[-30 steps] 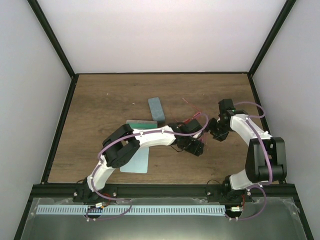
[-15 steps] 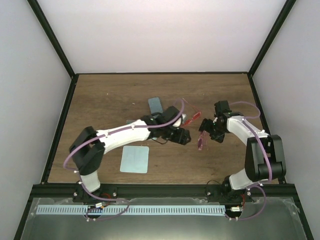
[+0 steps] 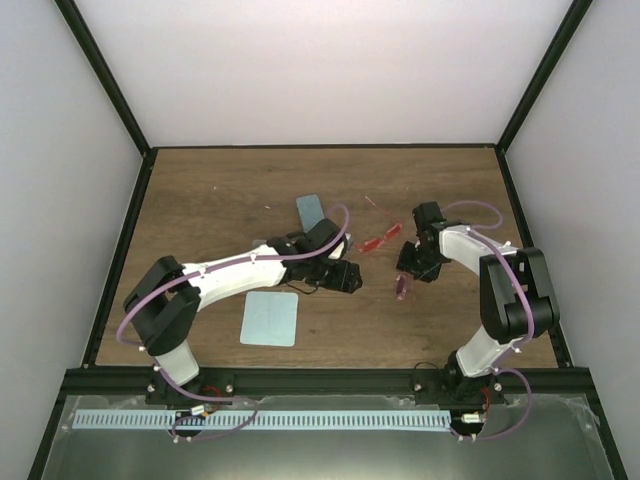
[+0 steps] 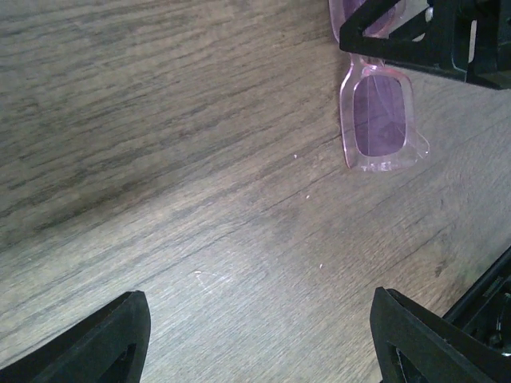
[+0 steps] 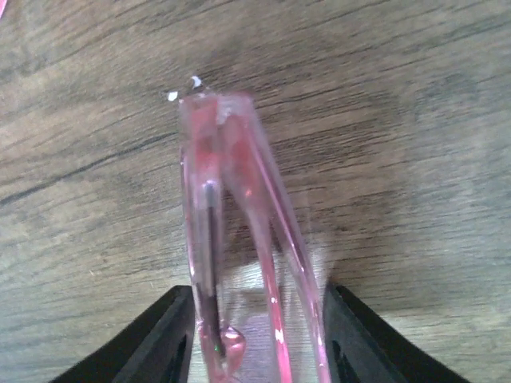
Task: Organize the sunglasses
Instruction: Adjust the sunglasses at the center of the board.
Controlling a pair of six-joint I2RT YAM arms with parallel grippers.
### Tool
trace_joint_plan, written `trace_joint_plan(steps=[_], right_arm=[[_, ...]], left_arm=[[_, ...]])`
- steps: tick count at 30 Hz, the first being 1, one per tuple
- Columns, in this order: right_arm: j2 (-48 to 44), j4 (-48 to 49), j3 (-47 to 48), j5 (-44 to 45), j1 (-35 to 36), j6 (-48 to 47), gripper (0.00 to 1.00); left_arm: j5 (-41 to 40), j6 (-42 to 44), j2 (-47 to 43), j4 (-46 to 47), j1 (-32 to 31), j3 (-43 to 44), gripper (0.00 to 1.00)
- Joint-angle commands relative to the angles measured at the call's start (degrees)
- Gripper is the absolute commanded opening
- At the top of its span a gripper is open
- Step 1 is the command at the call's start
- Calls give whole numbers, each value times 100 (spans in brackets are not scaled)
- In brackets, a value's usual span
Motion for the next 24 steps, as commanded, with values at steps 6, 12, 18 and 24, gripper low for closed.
trace_joint_plan(steps=[6,12,18,24], right_arm=[[101,-307,239,464,158,-12,28],[-126,-729,427,953,166,-55,27],[-157,-1569,949,2075,189,-54,27],[244,-2162,1224,3525,357,86,27]], left_arm=[[-87,-53,-248,184,90,-228,76],[-167,-10,-305,190,100,-267,75],[-209,2,-355,250,107,-316,75],[-200,3,-428,292,108,-348,75]])
